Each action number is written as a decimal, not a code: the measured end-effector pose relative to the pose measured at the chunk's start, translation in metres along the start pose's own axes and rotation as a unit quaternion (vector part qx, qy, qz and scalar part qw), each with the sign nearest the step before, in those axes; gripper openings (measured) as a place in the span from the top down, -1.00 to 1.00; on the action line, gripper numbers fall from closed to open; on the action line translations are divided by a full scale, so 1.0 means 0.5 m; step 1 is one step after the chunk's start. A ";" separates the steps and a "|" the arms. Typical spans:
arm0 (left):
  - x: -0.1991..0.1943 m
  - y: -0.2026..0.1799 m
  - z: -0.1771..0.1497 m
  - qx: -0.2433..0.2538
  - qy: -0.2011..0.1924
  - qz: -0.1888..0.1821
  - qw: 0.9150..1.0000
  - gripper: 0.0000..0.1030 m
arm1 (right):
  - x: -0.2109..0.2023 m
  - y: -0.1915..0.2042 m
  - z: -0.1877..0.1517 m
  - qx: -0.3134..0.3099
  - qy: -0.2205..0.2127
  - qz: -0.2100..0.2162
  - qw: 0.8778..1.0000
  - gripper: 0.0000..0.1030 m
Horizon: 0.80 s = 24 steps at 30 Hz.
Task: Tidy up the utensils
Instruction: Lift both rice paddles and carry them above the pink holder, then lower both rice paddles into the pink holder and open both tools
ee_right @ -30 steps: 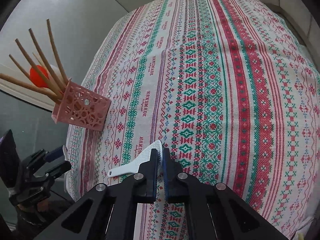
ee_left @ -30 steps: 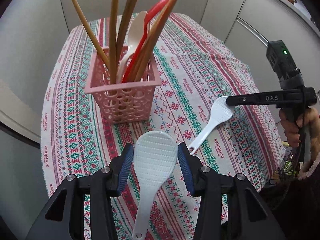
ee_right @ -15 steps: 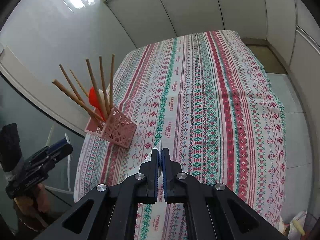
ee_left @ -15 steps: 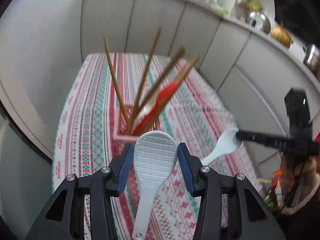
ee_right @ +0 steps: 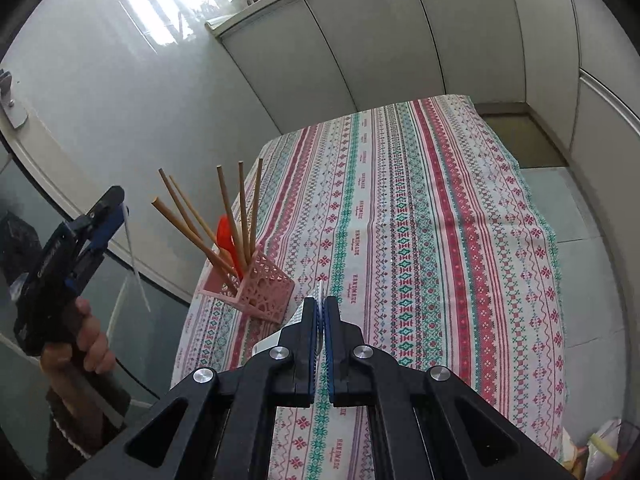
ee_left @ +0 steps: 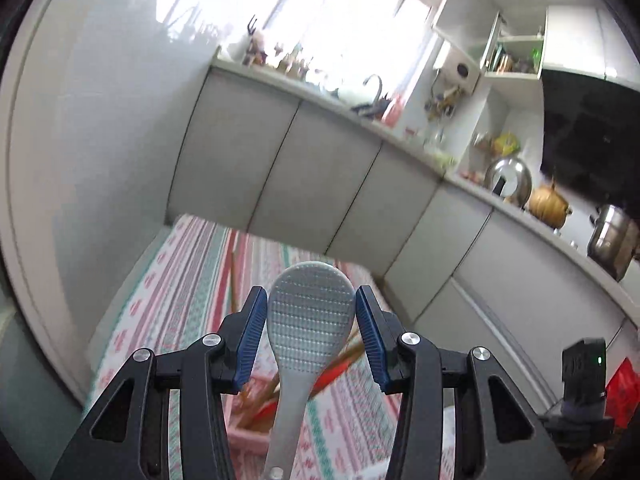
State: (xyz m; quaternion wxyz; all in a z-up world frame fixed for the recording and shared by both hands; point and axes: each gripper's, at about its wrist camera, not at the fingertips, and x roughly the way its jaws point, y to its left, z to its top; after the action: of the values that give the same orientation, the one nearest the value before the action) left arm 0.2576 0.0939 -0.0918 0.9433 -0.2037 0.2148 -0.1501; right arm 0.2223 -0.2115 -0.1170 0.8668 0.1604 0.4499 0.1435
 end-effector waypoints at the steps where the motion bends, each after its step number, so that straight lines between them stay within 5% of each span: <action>1: 0.010 0.005 0.000 -0.007 -0.004 0.000 1.000 0.07 | -0.002 -0.002 -0.001 0.004 -0.001 0.002 1.000 0.93; 12: 0.141 0.102 -0.021 -0.068 -0.005 0.014 0.998 0.07 | -0.002 -0.004 0.000 0.015 -0.001 0.016 1.000 0.93; 24: 0.178 0.084 -0.078 -0.017 0.012 0.041 0.999 0.06 | 0.001 -0.002 0.002 0.024 -0.002 0.021 0.999 0.93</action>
State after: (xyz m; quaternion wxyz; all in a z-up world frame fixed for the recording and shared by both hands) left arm 0.3246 0.0851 -0.1736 0.9425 -0.2086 0.2366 -0.1104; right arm 0.2235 -0.2125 -0.1175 0.8605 0.1907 0.4476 0.1510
